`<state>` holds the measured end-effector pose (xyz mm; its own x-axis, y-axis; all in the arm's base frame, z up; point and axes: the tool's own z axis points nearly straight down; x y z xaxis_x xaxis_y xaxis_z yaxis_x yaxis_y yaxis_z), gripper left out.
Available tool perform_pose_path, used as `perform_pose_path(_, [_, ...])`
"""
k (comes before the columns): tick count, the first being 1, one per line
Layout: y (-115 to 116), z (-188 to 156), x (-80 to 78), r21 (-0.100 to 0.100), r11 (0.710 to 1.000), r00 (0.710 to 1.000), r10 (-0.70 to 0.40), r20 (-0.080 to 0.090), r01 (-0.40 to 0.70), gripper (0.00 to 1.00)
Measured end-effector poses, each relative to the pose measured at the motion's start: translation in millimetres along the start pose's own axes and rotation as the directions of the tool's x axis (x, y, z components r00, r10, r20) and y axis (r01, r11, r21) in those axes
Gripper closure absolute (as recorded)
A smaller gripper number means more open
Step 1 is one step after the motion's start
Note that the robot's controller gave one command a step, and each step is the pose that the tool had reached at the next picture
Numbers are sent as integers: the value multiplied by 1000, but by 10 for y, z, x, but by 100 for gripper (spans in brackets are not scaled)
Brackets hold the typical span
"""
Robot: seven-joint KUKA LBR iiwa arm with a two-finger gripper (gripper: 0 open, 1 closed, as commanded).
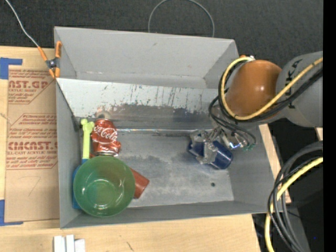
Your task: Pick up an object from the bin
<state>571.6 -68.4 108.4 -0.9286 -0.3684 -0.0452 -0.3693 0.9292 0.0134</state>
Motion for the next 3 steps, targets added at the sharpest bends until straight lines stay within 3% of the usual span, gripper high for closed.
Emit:
perform_pose_path(1, [16,-485,69,-6,1000,1000,5,-18,-5,100])
perform_pose_path(2, [-68,101,-275,17,1000,999,23,33,-23,100])
perform_pose_path(3, [-68,101,-275,17,1000,999,23,34,-24,100])
